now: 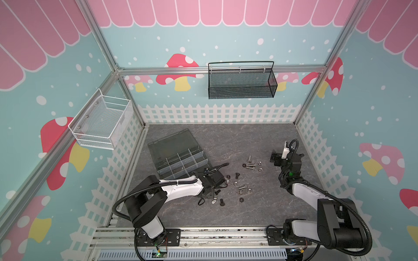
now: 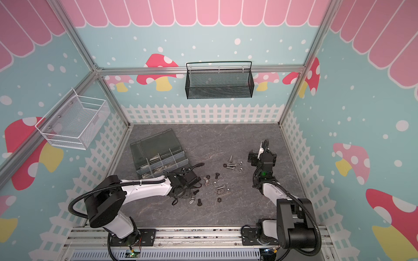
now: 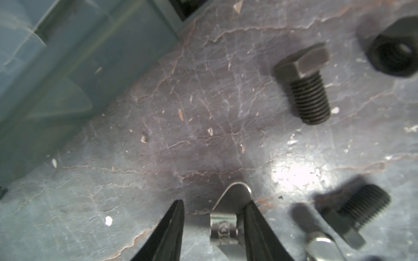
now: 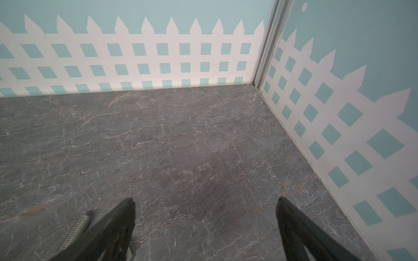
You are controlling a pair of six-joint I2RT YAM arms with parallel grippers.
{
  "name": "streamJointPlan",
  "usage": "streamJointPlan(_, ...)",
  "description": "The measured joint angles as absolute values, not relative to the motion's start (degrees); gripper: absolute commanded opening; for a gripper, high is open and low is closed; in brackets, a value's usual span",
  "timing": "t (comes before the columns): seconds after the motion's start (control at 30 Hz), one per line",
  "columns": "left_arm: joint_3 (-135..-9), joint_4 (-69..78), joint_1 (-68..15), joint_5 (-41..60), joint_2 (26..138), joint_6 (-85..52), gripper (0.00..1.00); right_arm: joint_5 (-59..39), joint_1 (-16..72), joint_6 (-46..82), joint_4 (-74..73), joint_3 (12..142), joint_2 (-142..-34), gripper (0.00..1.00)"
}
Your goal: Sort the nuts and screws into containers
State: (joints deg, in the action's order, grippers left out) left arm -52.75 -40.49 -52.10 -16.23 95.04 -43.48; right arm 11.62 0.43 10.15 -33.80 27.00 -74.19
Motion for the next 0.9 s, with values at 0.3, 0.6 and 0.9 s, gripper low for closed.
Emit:
streamJointPlan(0.3, -52.8, -40.2, -52.0, -15.6, 95.3, -43.1, 0.20, 12.0, 0.4, 10.2, -33.6, 27.1, -74.2, 0.98)
streamJointPlan(0.6, -52.9, -40.2, -52.0, -15.6, 95.2, -43.1, 0.09, 12.3, 0.4, 10.1, -33.4, 27.2, -74.6, 0.98)
streamJointPlan(0.9, -52.4, -41.6, -51.5, -17.0, 87.7, -43.8, 0.06, 12.5, 0.4, 10.1, -33.3, 27.6, -75.0, 0.98)
